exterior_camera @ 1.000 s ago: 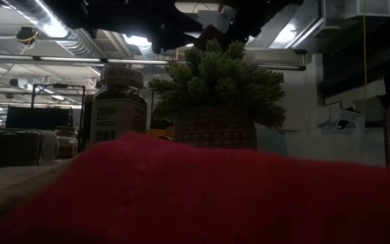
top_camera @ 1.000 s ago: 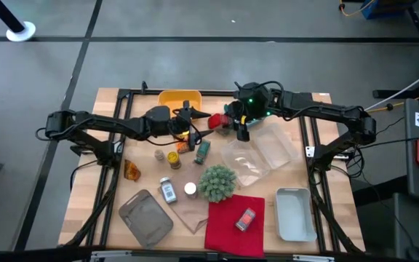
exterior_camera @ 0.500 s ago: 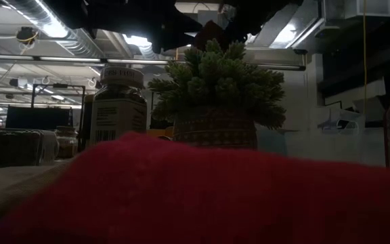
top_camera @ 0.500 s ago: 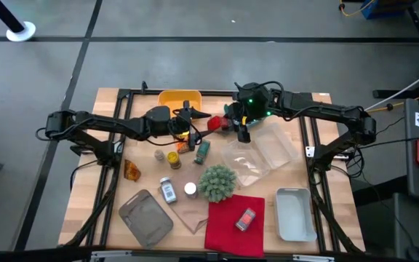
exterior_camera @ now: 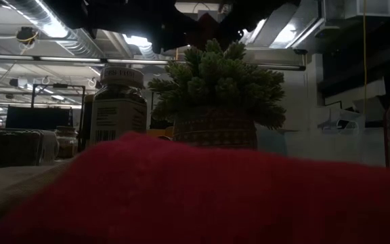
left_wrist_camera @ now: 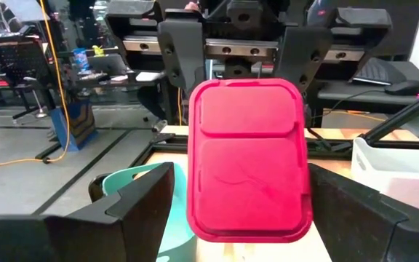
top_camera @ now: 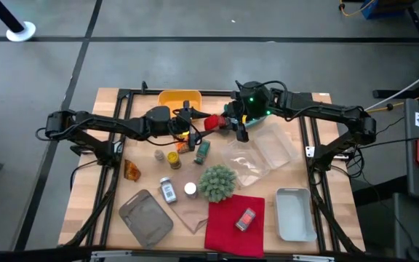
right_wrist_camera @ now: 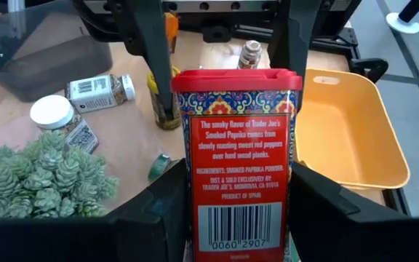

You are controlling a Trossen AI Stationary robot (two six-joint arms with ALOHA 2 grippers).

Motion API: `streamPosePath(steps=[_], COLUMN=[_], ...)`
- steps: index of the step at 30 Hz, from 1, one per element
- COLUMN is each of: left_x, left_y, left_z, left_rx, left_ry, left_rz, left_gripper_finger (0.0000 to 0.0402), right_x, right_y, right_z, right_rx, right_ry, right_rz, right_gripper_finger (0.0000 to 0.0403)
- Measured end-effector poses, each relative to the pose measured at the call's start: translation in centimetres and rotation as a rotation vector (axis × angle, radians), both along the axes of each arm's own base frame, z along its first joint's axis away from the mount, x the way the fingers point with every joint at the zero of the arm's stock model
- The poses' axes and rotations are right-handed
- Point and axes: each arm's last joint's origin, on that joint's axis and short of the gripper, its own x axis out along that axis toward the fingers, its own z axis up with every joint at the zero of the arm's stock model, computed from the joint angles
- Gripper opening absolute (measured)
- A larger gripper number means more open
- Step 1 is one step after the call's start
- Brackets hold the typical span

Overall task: Sort spices by type
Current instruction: Put the top red seasoning can into the left transparent bin

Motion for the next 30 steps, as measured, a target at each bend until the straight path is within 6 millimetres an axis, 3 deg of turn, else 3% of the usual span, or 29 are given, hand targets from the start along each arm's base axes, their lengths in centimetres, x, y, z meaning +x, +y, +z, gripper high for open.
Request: streamPosePath(steps=[9,17,25,30], left_x=[0.0,0.0,0.0,-0.01], left_y=[0.0,0.0,0.0,0.0], left_z=[0.0,0.0,0.0,-0.05], left_rx=[0.0,0.024,0.026,0.028], left_ry=[0.0,0.005,0.006,0.011], left_rz=[0.0,-0.001,-0.001,-0.002], left_gripper_finger=[0.0281,0.0201,0.02,0.02], right_x=[0.03,0.09,0.09,0.13], right_y=[0.04,-0.03,-0.03,-0.01], right_z=[0.05,0.15,0.17,0.23], right_rx=[0.008,0.001,-0.003,-0.004], right_ry=[-0.008,-0.02,-0.02,-0.028], right_rz=[0.014,0.009,0.006,0.007], right_gripper_finger=[0.0179,0.0179,0.0182,0.0214])
